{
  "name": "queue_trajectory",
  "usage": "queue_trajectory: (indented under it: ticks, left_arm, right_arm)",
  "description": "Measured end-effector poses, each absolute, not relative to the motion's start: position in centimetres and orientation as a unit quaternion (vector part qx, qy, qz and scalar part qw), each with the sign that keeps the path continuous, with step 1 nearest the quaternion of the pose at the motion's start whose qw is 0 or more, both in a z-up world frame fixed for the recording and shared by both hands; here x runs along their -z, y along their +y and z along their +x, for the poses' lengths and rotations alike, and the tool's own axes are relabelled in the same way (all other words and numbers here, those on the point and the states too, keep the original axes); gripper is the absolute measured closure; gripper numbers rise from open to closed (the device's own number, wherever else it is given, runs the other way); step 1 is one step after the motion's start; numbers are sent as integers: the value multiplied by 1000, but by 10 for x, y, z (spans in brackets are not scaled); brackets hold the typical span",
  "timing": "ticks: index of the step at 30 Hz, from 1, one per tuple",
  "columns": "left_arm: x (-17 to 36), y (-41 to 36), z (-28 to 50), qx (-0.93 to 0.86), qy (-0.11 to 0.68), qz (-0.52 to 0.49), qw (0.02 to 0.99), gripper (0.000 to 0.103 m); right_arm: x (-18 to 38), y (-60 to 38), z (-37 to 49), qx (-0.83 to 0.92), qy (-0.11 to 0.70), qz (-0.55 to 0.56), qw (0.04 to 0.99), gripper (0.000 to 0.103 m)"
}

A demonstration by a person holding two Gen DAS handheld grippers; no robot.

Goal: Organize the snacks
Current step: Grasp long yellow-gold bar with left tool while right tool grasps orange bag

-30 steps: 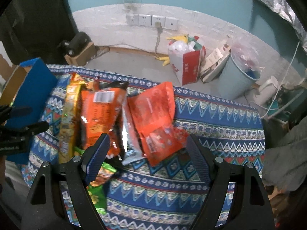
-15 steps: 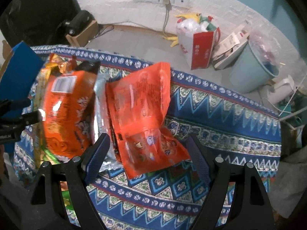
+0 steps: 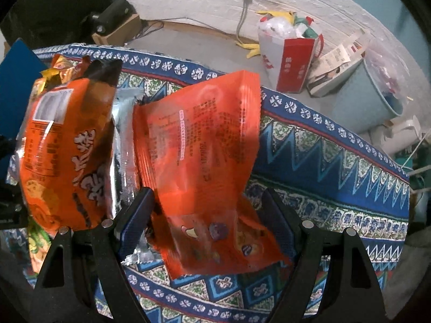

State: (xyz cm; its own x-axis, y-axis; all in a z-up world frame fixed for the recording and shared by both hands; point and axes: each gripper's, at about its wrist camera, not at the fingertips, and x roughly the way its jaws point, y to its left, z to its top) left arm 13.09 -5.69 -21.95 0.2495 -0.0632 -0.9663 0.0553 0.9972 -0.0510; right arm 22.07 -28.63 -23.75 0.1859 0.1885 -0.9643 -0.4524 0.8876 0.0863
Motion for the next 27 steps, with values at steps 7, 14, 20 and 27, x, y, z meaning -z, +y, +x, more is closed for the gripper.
queue_trajectory:
  ticks: [7, 14, 20, 27]
  left_arm:
    - [216, -56, 127, 50, 605, -2, 795, 64]
    - [209, -49, 120, 50, 600, 0, 799, 72]
    - [199, -41, 115, 48, 591, -2, 805, 72]
    - [180, -41, 100, 51, 576, 10, 816, 72]
  right_arm:
    - [247, -288, 219, -202, 606, -111, 762, 27]
    - [239, -286, 207, -209, 599, -108, 765, 63]
    - [228, -291, 196, -191, 588, -104, 779, 72]
    - [202, -300, 184, -166, 571, -86, 799, 75]
